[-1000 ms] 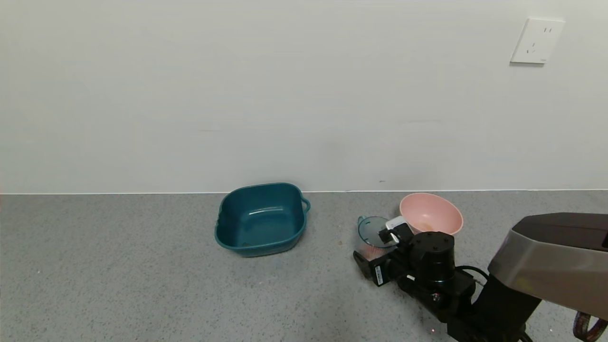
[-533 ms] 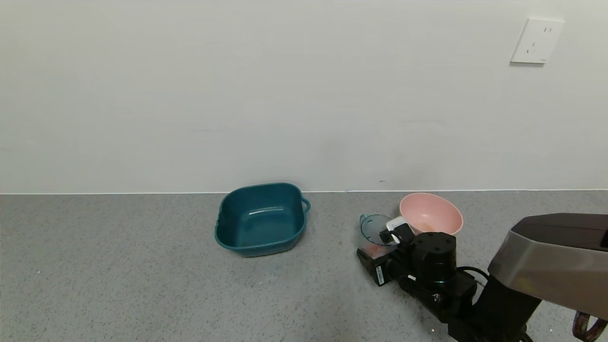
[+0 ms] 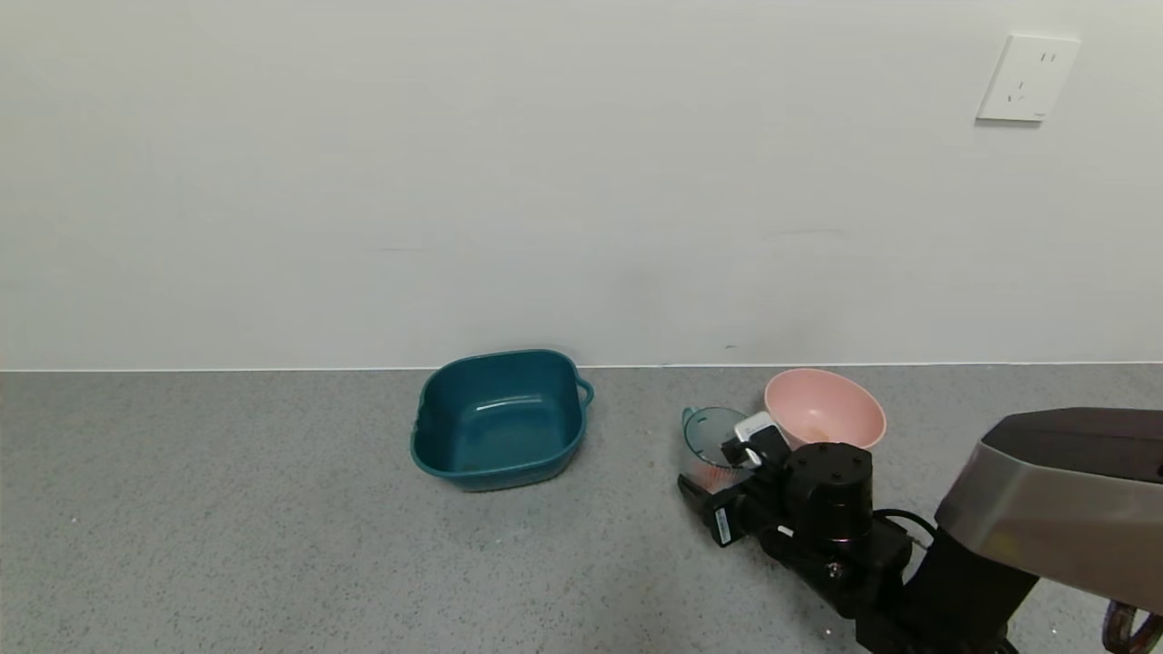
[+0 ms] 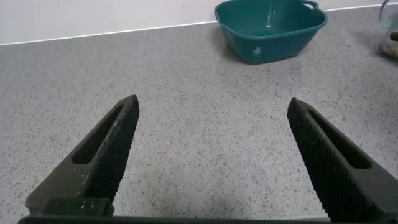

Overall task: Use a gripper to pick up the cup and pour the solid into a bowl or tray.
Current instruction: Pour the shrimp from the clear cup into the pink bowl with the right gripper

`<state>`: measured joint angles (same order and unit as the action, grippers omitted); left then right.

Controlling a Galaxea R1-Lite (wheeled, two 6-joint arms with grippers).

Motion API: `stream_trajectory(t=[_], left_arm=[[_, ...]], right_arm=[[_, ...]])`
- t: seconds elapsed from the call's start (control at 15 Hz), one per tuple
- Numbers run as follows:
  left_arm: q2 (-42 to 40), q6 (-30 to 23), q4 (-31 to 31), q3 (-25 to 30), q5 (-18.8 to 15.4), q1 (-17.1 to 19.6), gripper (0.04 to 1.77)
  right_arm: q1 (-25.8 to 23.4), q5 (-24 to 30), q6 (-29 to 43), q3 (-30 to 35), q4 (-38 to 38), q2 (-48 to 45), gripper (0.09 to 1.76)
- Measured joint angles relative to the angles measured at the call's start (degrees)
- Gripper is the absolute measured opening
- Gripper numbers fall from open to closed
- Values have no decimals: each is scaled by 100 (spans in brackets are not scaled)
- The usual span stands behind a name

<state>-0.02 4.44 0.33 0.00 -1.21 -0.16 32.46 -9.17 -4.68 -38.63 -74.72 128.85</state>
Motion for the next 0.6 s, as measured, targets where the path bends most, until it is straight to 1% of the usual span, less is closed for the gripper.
stream_trajectory(t=[0.33, 0.6], left_arm=[[0, 0, 0, 0, -2, 0, 172], [0, 2, 0, 0, 0, 0, 172]], right_arm=[[-13, 7, -173, -174, 807, -592, 134], [-308, 7, -188, -550, 1907, -1331, 134]])
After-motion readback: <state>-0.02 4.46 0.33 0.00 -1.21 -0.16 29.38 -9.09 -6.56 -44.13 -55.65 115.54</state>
